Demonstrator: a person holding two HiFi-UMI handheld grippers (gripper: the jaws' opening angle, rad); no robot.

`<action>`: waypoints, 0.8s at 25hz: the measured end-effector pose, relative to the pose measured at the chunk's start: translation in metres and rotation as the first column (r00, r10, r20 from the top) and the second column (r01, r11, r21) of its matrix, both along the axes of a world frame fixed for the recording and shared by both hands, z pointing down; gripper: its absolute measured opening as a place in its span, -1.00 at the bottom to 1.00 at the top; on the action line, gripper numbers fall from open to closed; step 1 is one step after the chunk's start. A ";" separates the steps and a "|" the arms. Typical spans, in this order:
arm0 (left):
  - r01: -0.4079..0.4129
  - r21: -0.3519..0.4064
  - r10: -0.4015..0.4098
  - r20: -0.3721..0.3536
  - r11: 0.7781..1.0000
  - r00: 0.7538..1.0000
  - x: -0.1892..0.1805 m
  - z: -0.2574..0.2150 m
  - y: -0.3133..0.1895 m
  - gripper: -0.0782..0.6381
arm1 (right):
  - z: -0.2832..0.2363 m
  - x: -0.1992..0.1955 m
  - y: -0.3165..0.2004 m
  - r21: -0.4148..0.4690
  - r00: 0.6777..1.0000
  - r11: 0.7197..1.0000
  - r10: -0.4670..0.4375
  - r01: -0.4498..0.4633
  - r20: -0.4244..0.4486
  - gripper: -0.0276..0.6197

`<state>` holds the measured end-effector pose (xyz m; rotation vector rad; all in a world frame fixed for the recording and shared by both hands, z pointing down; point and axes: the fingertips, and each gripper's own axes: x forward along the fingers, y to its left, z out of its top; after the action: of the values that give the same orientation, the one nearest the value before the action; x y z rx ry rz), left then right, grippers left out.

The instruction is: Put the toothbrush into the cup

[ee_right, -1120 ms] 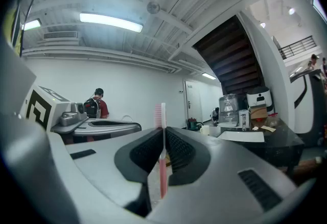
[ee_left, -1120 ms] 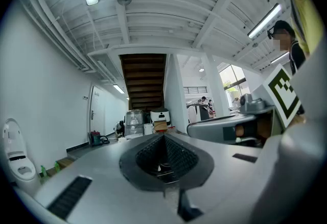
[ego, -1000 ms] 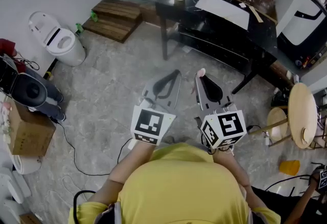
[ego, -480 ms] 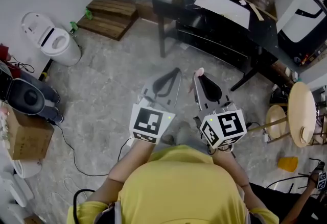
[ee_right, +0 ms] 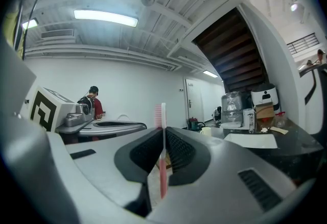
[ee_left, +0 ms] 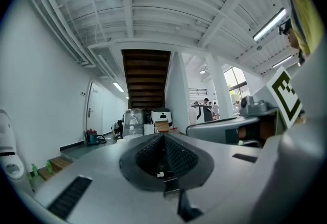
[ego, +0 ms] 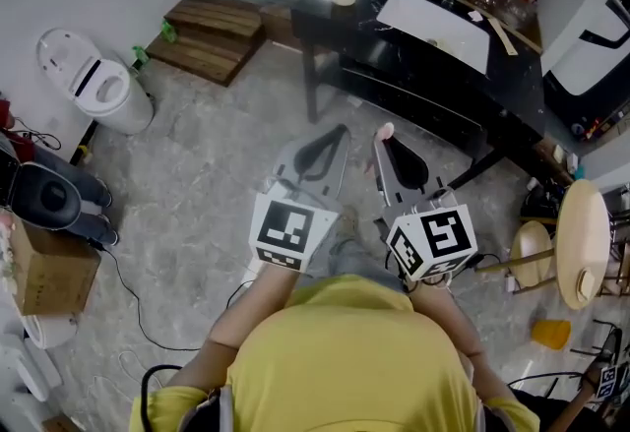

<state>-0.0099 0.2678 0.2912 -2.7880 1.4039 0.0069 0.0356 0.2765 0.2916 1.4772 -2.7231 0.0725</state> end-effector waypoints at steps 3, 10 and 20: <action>0.008 0.001 -0.008 -0.003 1.000 1.000 0.006 -0.003 -0.041 -0.76 | -0.001 0.006 -0.043 -0.006 1.000 1.000 -0.010 0.010 0.008 -0.82; 0.039 -0.009 -0.039 -0.011 0.999 0.999 0.017 -0.012 -0.134 -0.76 | -0.011 0.019 -0.136 -0.015 0.999 0.999 -0.046 0.046 0.002 -0.82; 0.088 -0.017 -0.089 -0.013 0.996 0.996 0.028 -0.011 -0.219 -0.76 | -0.005 0.031 -0.225 -0.036 0.995 0.994 -0.101 0.101 0.004 -0.82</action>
<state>0.0176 0.0485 0.2804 -2.7414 1.5364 0.0128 0.0662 0.0512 0.2864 1.3288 -2.7776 0.1186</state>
